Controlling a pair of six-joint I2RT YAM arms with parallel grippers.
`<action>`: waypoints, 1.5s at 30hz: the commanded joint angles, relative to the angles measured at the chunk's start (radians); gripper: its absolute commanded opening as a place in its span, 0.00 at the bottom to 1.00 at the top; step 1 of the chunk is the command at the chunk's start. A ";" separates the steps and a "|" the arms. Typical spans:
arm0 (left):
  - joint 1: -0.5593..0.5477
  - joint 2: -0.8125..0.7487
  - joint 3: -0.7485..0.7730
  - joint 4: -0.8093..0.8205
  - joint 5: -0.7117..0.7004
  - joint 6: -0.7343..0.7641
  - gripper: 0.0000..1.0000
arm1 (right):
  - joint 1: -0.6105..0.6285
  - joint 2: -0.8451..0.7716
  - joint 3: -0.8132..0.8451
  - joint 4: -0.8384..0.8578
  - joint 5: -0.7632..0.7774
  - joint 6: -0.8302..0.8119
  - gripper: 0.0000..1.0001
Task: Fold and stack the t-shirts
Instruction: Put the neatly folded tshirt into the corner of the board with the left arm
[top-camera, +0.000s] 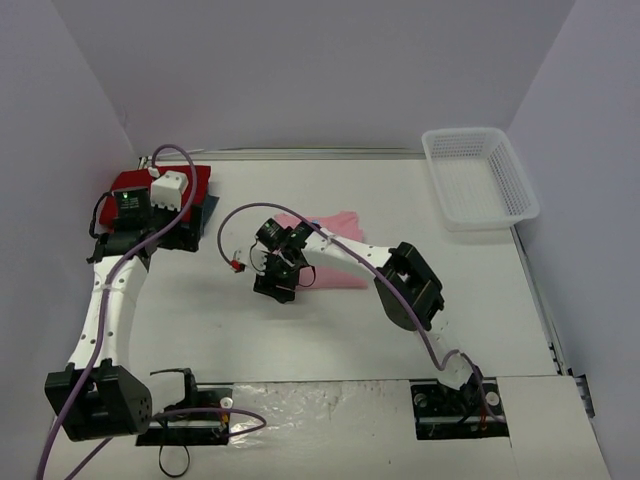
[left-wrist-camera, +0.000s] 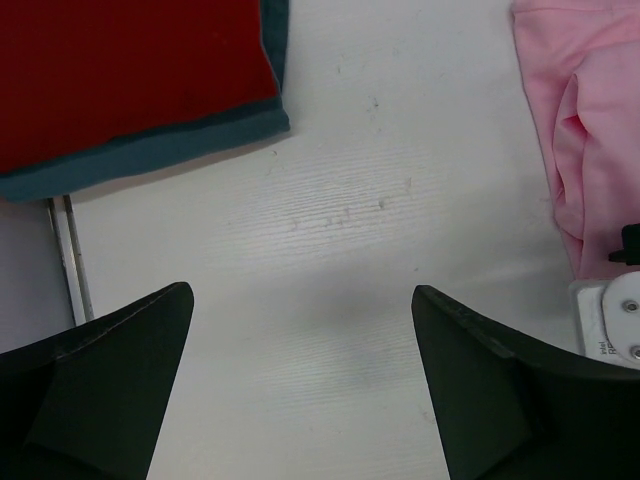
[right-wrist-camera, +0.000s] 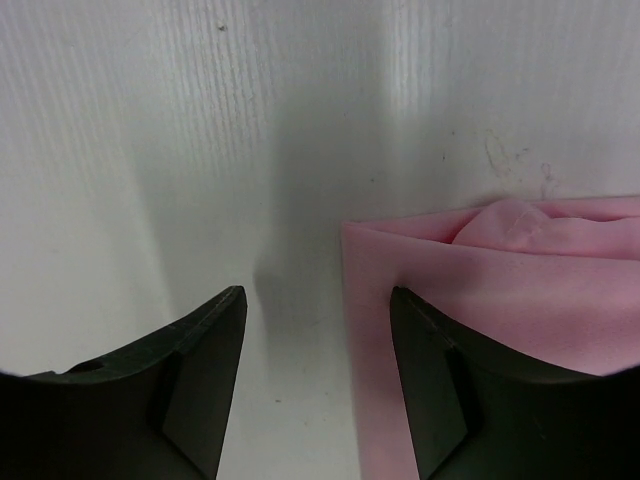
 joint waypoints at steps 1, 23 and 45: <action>0.028 -0.028 0.018 0.028 0.013 -0.029 0.91 | 0.000 0.026 0.017 -0.051 0.042 -0.019 0.56; 0.042 -0.031 -0.028 0.062 0.166 -0.092 0.70 | 0.023 0.086 0.016 -0.009 0.269 -0.030 0.07; 0.005 0.496 0.174 0.128 0.737 -0.565 0.83 | 0.012 -0.163 -0.030 -0.018 0.326 -0.022 0.00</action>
